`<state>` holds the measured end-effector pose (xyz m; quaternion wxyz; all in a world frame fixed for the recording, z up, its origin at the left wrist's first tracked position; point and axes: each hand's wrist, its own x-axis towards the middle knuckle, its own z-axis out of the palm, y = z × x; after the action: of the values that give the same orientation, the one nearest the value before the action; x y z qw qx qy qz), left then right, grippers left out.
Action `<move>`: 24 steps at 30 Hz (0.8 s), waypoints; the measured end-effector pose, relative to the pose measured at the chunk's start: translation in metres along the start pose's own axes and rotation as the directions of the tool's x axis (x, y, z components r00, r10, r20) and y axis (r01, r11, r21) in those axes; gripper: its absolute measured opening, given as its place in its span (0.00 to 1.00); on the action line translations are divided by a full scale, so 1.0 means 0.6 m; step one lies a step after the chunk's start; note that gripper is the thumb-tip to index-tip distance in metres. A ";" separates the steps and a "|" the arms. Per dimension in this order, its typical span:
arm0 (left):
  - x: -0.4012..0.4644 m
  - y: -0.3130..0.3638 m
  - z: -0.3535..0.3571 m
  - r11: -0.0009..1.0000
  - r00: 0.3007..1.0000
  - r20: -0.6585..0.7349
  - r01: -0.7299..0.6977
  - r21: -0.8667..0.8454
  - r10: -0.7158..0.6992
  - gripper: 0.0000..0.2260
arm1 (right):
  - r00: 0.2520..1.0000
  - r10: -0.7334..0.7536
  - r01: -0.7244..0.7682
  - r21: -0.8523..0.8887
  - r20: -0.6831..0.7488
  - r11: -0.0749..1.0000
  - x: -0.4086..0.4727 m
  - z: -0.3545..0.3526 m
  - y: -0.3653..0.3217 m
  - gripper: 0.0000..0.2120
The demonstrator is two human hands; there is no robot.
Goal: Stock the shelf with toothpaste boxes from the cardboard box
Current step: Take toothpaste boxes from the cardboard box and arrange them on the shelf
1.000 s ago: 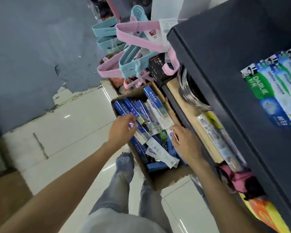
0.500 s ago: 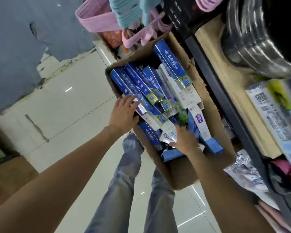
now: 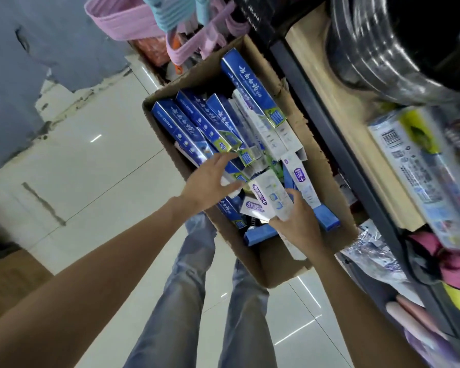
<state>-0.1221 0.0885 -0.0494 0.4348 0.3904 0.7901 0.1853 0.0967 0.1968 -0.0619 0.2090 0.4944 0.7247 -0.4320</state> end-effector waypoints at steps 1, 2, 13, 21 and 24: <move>-0.001 0.029 0.010 0.961 0.988 0.114 0.132 -0.244 -0.107 0.33 | 0.999 -0.012 0.014 0.077 -0.034 0.997 -0.009 -0.006 -0.009 0.34; -0.002 0.057 0.019 0.843 0.955 0.231 0.275 -0.463 -0.185 0.35 | 0.997 -0.040 0.049 0.133 -0.073 0.990 -0.016 -0.008 -0.020 0.34; 0.014 0.058 0.021 0.476 0.904 0.103 0.312 -0.822 -0.414 0.20 | 0.885 -0.169 0.088 -0.201 -0.433 0.976 0.082 -0.019 -0.005 0.22; 0.011 0.043 -0.015 0.525 0.910 0.025 0.262 -0.810 -0.414 0.16 | 0.872 -0.088 -0.035 -0.241 -0.481 0.970 0.099 -0.022 -0.007 0.19; -0.008 0.056 -0.031 0.517 0.916 0.015 0.241 -0.821 -0.402 0.15 | 0.852 -0.100 0.165 0.084 -0.514 0.983 0.043 -0.065 -0.032 0.20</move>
<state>-0.1207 0.1067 -0.0149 0.5188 -0.0224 0.7112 0.4738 0.0731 0.2405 -0.0516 -0.0505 0.5515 0.7580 -0.3446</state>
